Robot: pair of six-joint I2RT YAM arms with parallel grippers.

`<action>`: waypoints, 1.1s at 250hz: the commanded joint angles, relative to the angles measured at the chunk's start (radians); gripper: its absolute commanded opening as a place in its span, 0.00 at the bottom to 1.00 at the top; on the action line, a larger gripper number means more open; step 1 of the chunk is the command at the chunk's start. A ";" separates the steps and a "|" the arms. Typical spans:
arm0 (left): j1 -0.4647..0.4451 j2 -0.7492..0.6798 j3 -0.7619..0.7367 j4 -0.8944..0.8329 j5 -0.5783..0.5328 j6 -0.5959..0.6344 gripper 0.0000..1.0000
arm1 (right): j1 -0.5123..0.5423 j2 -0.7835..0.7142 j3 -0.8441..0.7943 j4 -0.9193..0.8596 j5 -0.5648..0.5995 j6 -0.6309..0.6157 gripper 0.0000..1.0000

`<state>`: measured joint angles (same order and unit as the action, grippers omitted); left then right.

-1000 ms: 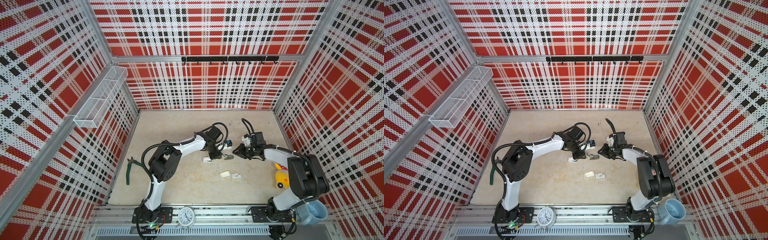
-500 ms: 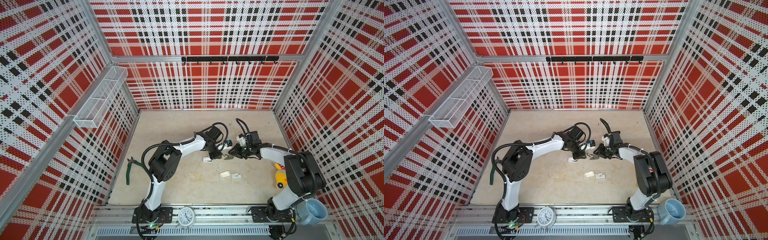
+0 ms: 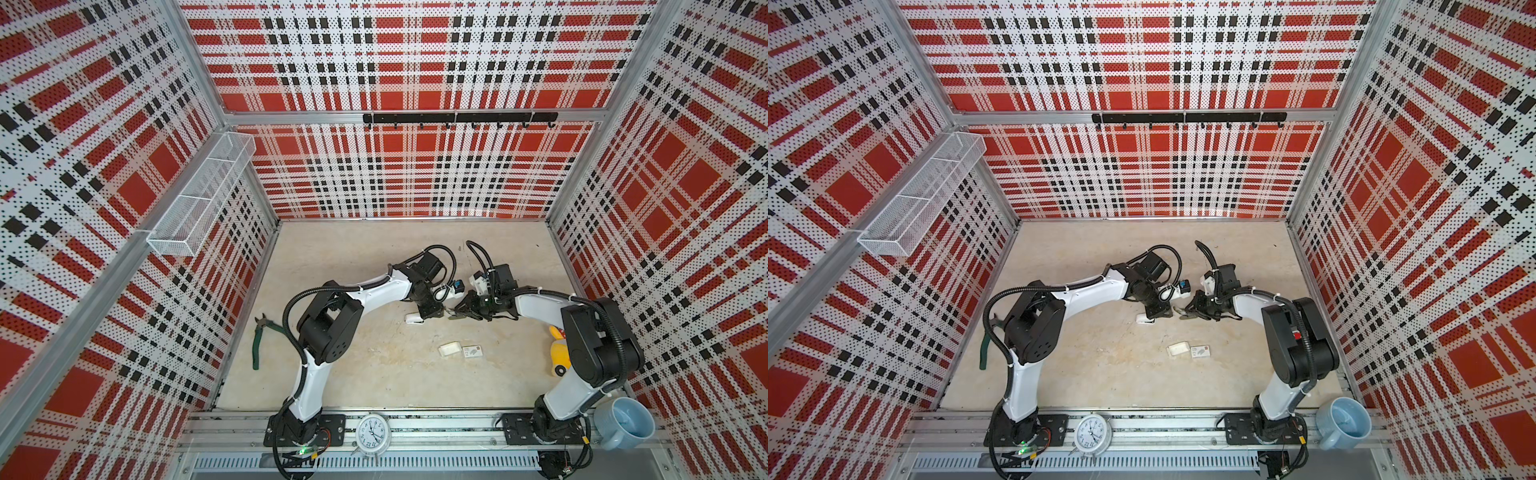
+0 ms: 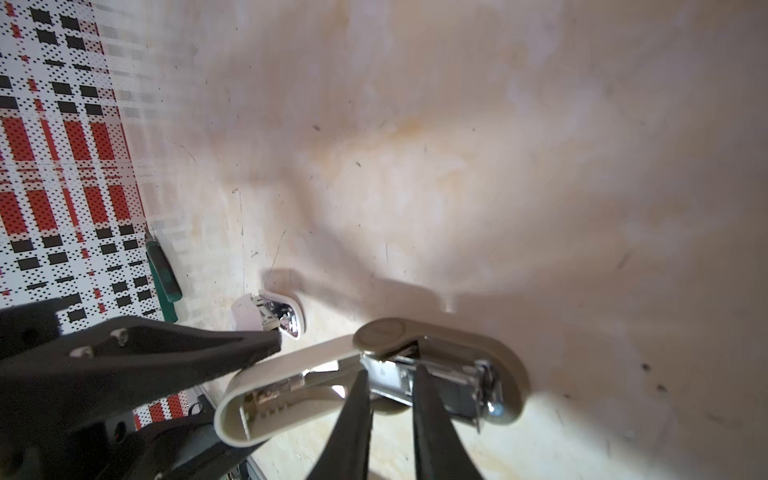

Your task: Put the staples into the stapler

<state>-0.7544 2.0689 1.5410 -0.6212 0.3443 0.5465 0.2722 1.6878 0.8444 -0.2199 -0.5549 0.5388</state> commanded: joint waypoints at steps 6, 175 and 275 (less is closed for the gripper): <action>-0.005 -0.042 -0.004 0.014 0.020 -0.009 0.33 | 0.017 0.025 0.027 0.008 0.021 -0.017 0.21; -0.004 -0.050 -0.009 0.020 0.025 -0.016 0.32 | 0.037 0.028 0.029 -0.059 0.121 -0.012 0.20; -0.007 -0.053 -0.005 0.021 0.019 -0.028 0.32 | 0.052 -0.014 0.032 -0.075 0.144 -0.018 0.23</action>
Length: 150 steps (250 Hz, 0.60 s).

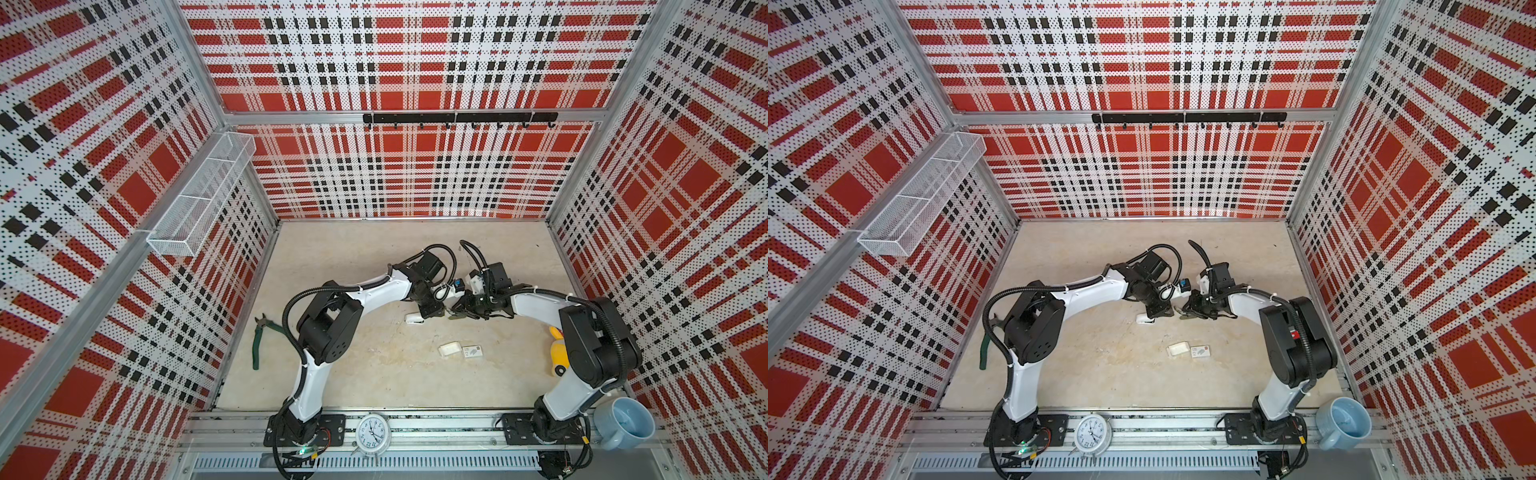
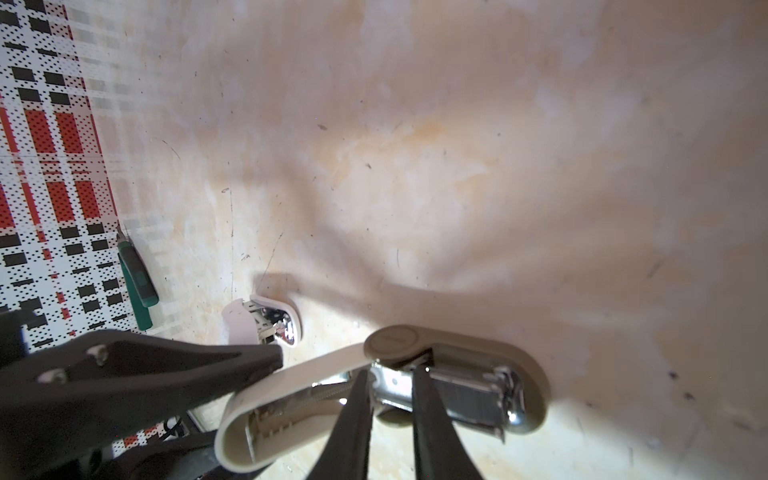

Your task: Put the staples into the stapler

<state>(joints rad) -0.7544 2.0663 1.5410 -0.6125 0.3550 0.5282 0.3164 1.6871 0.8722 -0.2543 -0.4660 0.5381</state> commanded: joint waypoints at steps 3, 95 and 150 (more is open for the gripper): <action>-0.007 -0.051 -0.005 0.012 0.008 -0.009 0.32 | 0.007 -0.017 0.005 -0.040 0.056 -0.017 0.23; -0.011 -0.058 -0.007 0.008 -0.002 -0.002 0.33 | 0.007 -0.149 0.055 -0.127 0.175 -0.061 0.31; -0.011 -0.055 -0.007 0.008 0.006 -0.004 0.33 | 0.010 -0.119 0.074 -0.188 0.237 -0.086 0.39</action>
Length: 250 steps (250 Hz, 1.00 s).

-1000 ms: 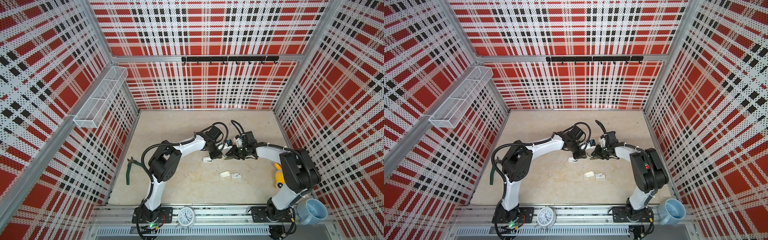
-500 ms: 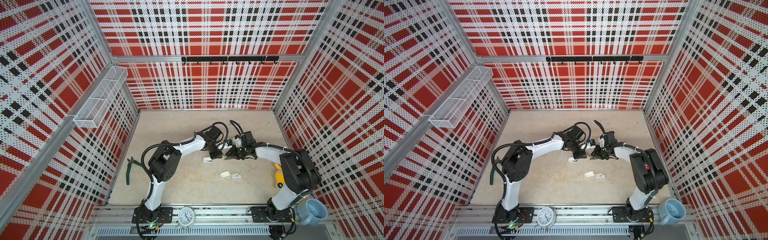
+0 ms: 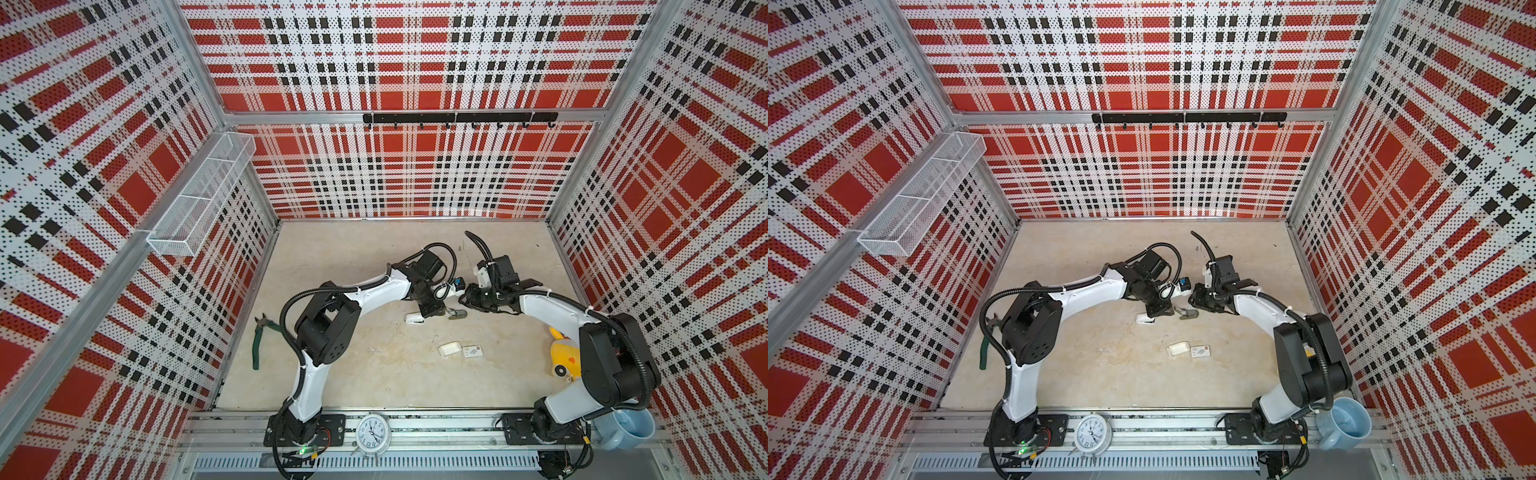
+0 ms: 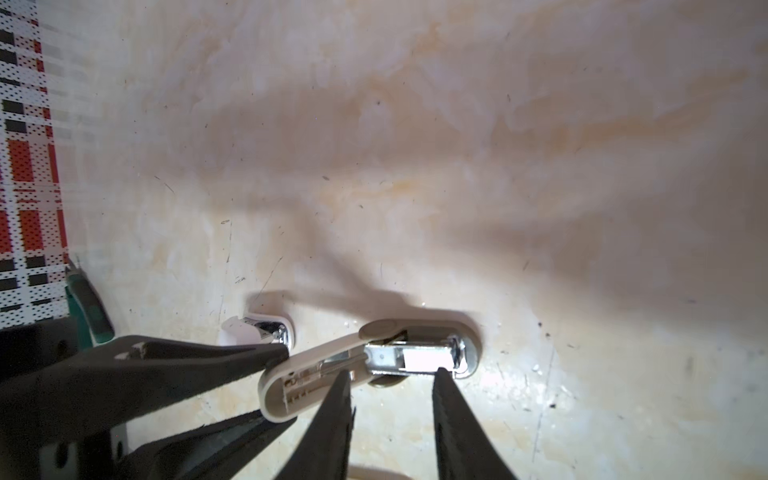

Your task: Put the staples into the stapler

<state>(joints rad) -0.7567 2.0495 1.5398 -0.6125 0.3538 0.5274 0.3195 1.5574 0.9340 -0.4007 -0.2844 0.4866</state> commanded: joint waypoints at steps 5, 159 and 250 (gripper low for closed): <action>-0.010 -0.038 -0.006 0.008 0.007 -0.003 0.33 | 0.007 0.013 0.011 -0.039 0.059 -0.034 0.40; -0.004 -0.046 -0.015 0.012 0.012 -0.007 0.33 | 0.073 0.100 0.029 -0.053 0.163 -0.077 0.44; -0.001 -0.046 -0.021 0.022 0.022 -0.013 0.33 | 0.073 0.132 0.029 -0.032 0.154 -0.069 0.44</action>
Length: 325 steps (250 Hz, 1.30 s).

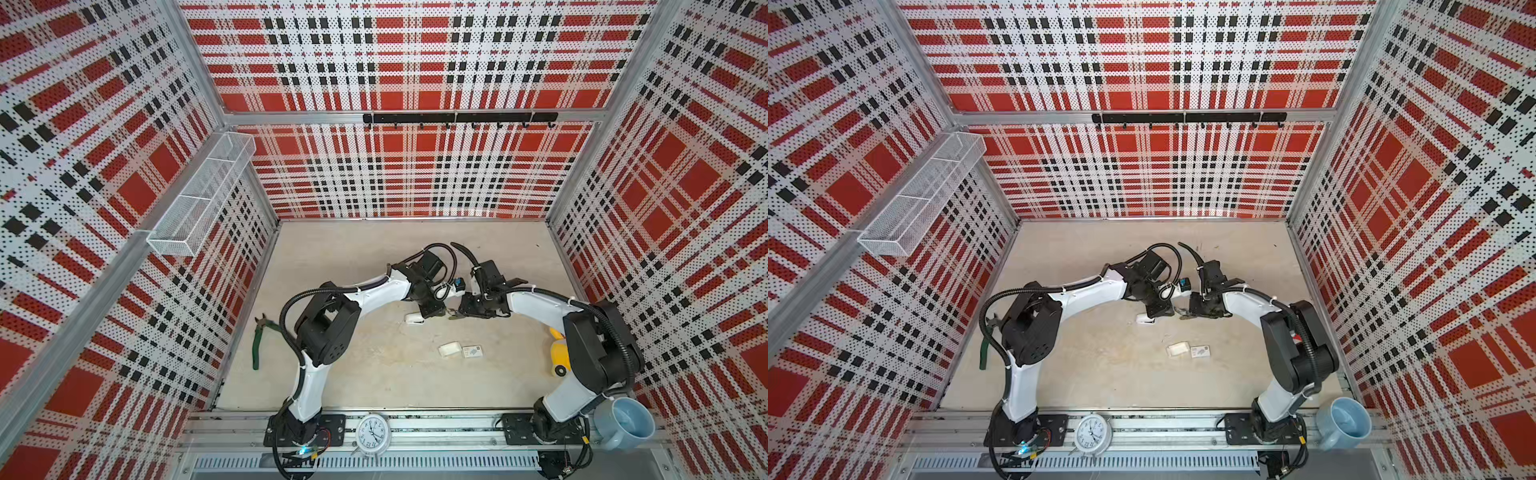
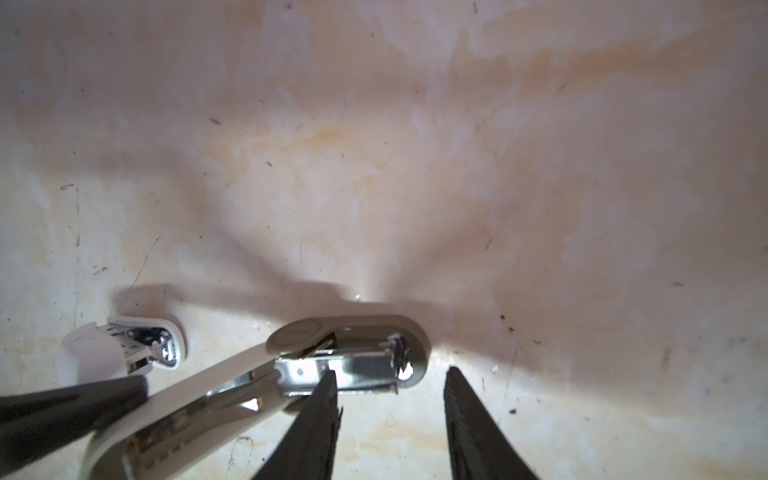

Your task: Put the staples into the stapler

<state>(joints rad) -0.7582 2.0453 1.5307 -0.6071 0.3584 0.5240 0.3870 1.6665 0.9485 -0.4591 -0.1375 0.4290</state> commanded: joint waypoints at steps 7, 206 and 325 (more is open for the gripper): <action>0.000 -0.042 -0.014 0.018 0.017 -0.010 0.33 | 0.006 0.023 0.011 0.034 0.005 -0.010 0.44; 0.005 -0.051 -0.030 0.040 0.038 -0.018 0.33 | 0.012 0.037 -0.004 0.048 0.001 0.011 0.43; 0.014 -0.051 -0.037 0.055 0.059 -0.018 0.33 | 0.029 0.058 -0.008 0.013 0.068 0.090 0.41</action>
<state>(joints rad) -0.7513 2.0335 1.5036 -0.5678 0.3893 0.5186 0.4091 1.6928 0.9482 -0.4232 -0.1249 0.4881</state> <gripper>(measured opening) 0.329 0.416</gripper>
